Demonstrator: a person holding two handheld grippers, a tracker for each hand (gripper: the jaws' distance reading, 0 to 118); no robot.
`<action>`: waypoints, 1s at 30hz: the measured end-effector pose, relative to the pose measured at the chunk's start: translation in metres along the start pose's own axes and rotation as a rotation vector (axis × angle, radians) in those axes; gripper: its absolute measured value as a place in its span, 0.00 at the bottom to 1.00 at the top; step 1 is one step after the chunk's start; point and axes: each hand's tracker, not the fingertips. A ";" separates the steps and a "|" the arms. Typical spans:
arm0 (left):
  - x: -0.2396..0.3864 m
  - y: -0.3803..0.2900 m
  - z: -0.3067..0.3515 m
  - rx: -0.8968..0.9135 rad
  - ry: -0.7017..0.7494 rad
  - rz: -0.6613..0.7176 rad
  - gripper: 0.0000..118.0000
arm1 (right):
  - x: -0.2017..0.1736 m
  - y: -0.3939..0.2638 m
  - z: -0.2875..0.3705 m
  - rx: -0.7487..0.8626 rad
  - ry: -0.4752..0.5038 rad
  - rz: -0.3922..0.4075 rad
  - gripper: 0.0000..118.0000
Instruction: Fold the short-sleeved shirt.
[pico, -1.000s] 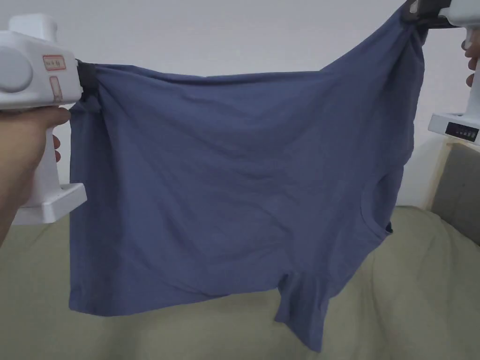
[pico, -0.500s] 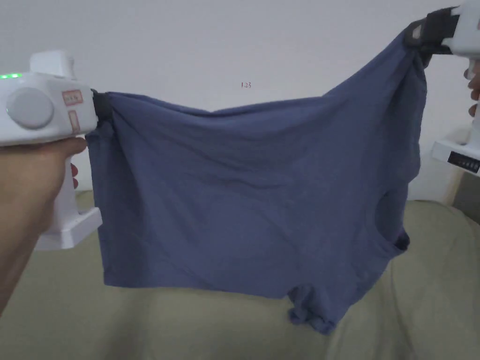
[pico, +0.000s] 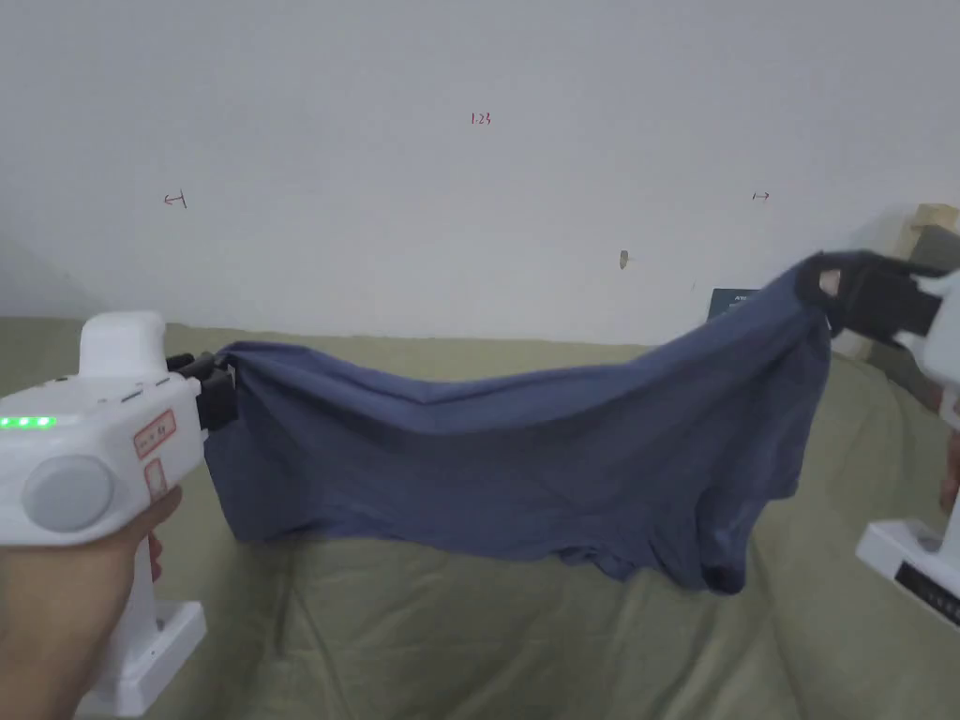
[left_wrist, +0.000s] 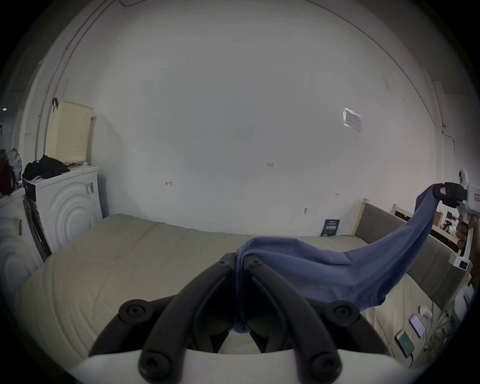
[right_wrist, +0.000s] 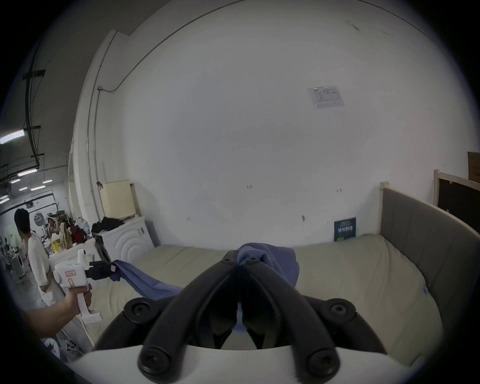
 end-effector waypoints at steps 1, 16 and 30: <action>0.007 -0.015 0.023 0.004 0.006 0.010 0.05 | -0.007 -0.013 0.016 -0.017 -0.008 0.011 0.02; -0.060 -0.279 0.134 -0.520 0.052 0.118 0.09 | -0.029 -0.320 0.137 -0.680 -0.201 -0.043 0.03; -0.081 -0.282 0.228 -0.463 0.065 -0.019 0.64 | -0.118 -0.289 0.226 -0.420 -0.136 0.070 0.67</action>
